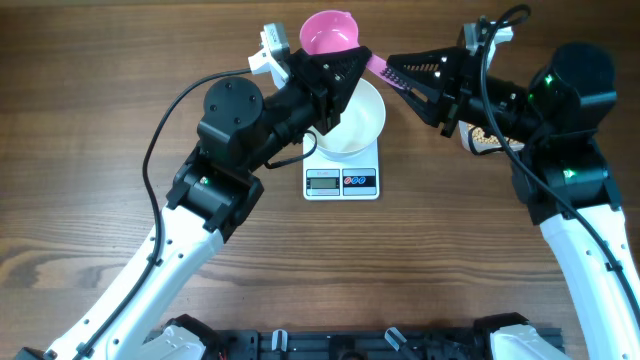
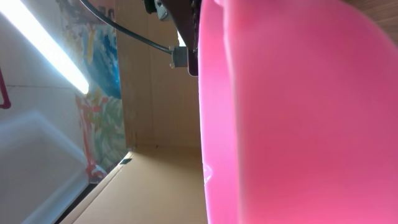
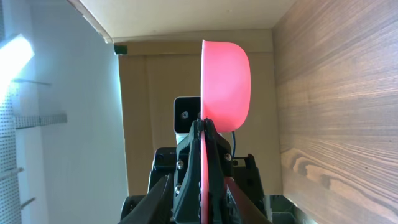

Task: Scoop item into bowl and weigh 150g on scale
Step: 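Grasp the scoop handle with the right gripper beside the left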

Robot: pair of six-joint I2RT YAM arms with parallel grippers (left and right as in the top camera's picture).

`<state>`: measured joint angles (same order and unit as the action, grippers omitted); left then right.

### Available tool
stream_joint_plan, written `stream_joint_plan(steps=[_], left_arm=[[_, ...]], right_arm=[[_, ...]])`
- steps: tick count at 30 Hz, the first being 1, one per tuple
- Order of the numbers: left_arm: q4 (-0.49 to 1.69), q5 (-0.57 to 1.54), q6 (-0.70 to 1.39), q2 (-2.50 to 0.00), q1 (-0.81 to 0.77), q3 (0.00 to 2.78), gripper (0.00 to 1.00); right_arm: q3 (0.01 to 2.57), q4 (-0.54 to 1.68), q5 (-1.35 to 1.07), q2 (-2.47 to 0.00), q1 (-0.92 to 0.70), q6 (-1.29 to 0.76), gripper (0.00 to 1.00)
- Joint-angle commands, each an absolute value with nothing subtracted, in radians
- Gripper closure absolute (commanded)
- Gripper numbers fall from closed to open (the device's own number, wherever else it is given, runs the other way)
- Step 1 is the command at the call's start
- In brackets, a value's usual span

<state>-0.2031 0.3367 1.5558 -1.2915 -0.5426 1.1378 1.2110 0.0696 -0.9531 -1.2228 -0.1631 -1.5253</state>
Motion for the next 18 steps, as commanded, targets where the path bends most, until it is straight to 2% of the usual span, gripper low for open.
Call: stream_joint_plan(steps=[1, 18], left_arm=[[-0.207, 0.316, 1.560, -1.296, -0.546, 1.147, 0.96], [-0.207, 0.313, 1.560, -1.296, -0.546, 1.147, 0.96]], right_arm=[[1.230, 0.064, -0.978, -1.222, -0.168, -1.548, 0.75], [1.230, 0.064, -1.003, -1.222, -0.167, -1.552, 0.77]])
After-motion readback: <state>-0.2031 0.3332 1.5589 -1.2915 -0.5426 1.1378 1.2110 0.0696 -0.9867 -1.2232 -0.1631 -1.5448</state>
